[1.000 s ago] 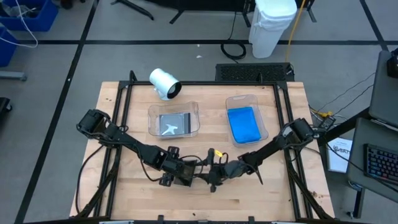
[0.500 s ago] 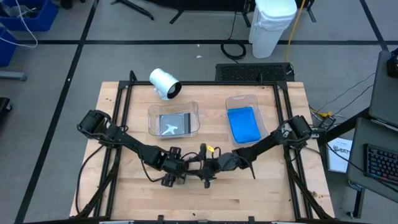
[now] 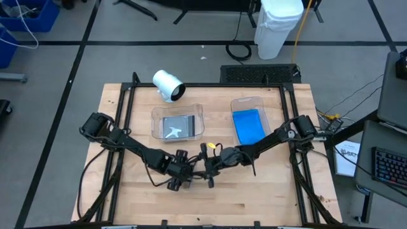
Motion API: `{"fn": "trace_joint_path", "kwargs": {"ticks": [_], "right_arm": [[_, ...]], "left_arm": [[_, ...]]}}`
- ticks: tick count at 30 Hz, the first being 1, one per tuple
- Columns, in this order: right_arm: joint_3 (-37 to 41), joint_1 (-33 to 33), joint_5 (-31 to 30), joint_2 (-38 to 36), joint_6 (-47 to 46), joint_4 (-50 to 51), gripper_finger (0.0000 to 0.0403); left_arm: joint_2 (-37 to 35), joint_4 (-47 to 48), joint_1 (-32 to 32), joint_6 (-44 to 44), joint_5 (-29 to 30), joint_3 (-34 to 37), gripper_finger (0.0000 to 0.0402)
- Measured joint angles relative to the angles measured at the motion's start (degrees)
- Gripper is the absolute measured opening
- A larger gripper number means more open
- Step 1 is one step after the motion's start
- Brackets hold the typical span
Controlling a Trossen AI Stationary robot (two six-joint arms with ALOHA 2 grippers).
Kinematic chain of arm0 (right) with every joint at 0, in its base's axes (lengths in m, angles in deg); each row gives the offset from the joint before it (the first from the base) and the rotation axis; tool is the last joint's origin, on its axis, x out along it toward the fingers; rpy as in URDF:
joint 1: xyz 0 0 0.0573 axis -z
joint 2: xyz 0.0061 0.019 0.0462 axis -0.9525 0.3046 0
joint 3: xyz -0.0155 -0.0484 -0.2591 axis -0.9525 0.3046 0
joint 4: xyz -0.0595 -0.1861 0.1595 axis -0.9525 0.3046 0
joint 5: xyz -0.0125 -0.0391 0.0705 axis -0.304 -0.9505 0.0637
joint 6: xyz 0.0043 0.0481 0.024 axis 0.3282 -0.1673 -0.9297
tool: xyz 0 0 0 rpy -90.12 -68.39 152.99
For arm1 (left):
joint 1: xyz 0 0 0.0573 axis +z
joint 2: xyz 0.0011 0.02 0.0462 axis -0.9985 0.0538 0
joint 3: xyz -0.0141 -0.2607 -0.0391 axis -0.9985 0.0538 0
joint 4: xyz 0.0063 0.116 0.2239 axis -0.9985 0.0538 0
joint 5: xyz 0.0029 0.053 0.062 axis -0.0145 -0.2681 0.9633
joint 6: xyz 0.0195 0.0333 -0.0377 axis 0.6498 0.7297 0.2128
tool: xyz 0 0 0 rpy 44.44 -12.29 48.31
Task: Pick & place jewel cases by type
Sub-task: Put the black cd case into the left transparent bin
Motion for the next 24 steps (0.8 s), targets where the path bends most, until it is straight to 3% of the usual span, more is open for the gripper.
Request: {"fn": "trace_joint_path", "kwargs": {"ticks": [16, 24], "right_arm": [[-5.1, 1.0, 3.8, 10.0, -1.6, -12.1, 0.0196], [-5.8, 0.8, 2.1, 9.6, -0.2, -12.6, 0.0196]], "left_arm": [[-0.4, -1.0, -0.3, -3.5, 2.2, 1.5, 0.0296], [-5.8, 10.1, -1.7, -9.5, 6.6, 1.4, 0.0296]]}}
